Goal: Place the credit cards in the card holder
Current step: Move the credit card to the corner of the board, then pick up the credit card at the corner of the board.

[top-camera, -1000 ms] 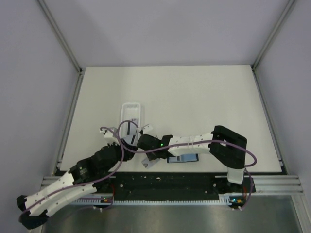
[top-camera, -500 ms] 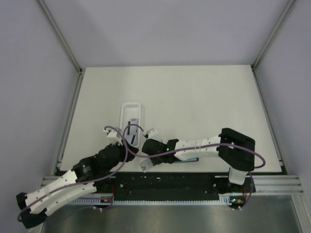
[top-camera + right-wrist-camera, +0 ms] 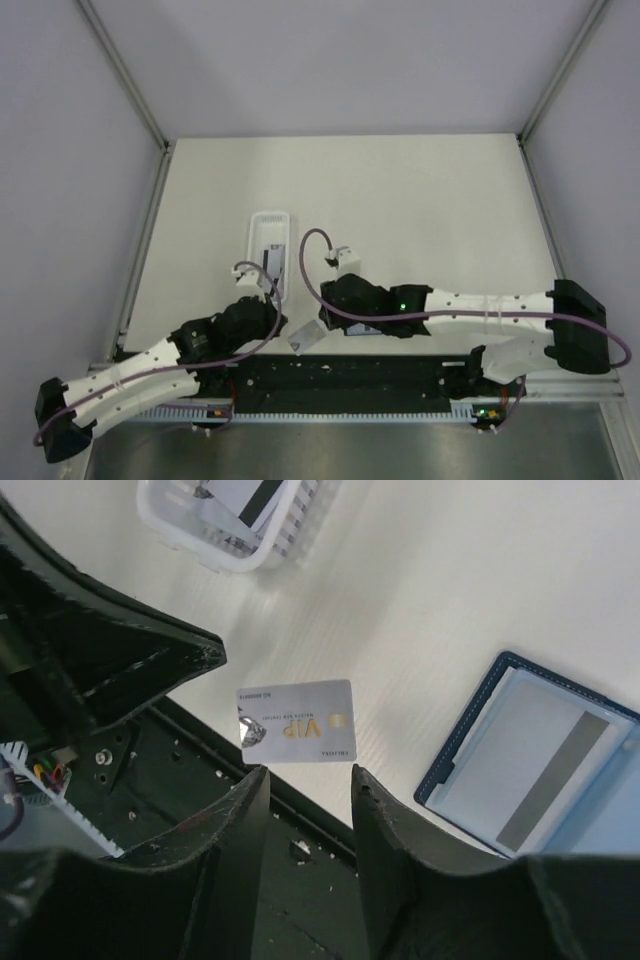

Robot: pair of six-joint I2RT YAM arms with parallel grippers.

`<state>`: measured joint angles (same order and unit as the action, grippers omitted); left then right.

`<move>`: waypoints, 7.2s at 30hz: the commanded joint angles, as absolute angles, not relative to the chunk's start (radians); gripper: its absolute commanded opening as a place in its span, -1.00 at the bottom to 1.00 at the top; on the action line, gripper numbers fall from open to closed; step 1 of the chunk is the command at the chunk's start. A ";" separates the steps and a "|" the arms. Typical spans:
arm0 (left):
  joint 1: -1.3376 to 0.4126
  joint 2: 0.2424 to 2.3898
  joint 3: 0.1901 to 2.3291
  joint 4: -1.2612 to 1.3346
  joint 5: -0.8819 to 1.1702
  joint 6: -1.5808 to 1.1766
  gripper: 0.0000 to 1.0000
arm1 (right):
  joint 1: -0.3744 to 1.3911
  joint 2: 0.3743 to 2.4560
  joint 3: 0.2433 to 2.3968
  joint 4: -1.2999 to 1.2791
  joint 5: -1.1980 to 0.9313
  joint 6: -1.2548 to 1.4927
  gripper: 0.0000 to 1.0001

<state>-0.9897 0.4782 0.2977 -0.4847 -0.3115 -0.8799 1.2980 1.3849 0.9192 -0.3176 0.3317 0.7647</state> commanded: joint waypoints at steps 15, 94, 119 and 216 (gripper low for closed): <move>-0.989 0.781 0.239 -0.308 -0.328 -0.951 -1.00 | 1.292 0.927 0.657 -0.324 0.356 0.873 -0.37; -1.319 0.853 0.282 -0.315 -0.374 -1.103 -1.00 | 1.387 1.359 0.321 0.402 0.169 1.388 -0.11; -1.321 0.911 0.264 -0.262 -0.327 -1.121 -1.00 | 1.387 1.601 0.278 0.675 0.181 1.520 -0.32; -1.321 0.449 0.339 0.172 -0.209 -0.922 -1.00 | 1.131 0.666 0.285 0.469 -0.138 1.055 -0.44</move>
